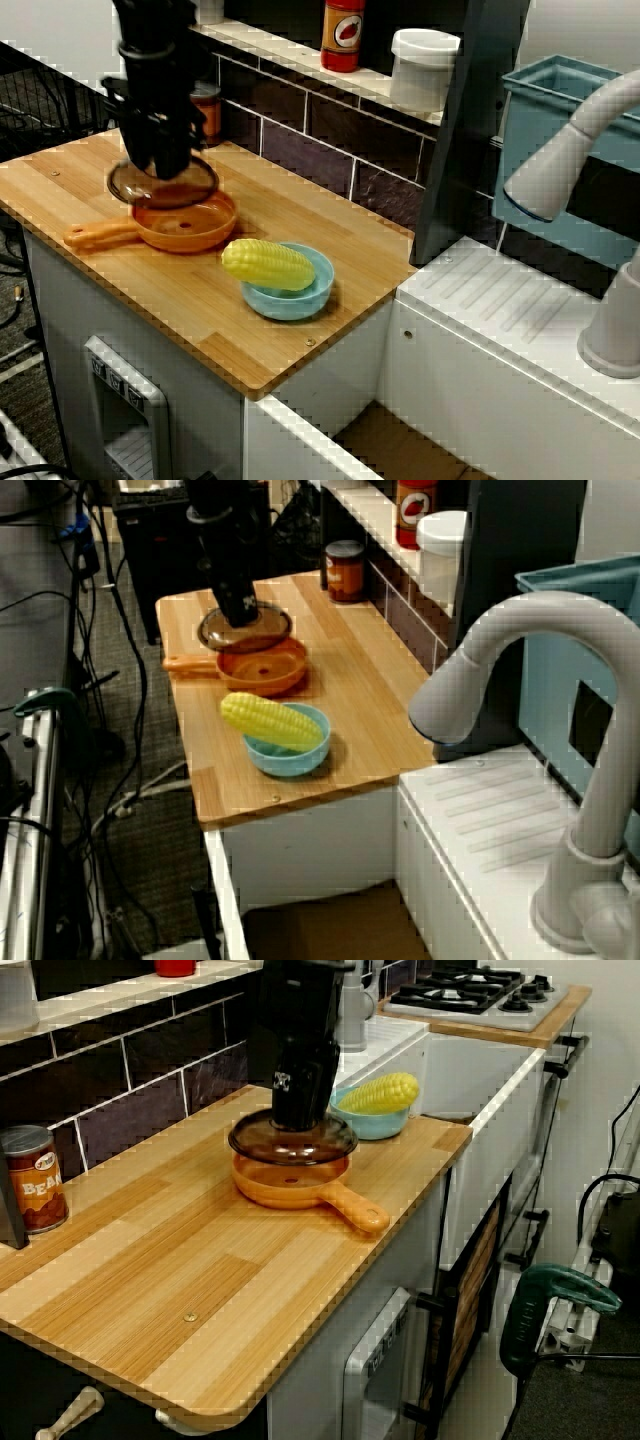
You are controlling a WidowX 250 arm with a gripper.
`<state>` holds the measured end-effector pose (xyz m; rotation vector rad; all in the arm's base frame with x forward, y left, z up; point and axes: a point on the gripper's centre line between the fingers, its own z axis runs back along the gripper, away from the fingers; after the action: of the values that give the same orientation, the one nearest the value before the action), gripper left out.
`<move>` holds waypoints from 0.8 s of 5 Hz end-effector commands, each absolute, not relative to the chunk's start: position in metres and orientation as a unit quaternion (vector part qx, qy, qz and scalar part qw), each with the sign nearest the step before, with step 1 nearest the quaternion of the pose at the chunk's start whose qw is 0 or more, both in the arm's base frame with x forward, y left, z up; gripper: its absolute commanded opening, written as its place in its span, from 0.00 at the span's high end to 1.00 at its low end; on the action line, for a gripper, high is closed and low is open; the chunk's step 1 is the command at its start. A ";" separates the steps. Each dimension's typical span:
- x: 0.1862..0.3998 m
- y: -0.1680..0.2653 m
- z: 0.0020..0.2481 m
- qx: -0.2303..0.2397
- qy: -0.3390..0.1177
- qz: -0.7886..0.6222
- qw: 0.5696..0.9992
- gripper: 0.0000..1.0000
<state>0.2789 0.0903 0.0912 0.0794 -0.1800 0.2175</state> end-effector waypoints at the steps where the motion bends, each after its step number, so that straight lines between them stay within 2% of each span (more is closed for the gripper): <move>1: 0.275 0.114 0.127 0.042 -0.138 0.129 0.981 1.00; 2: 0.276 0.128 0.125 0.054 -0.147 0.147 0.977 1.00; 4: 0.300 0.166 0.115 0.071 -0.138 0.184 0.971 1.00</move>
<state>0.2973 0.1581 0.0976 0.1244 -0.2334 0.3664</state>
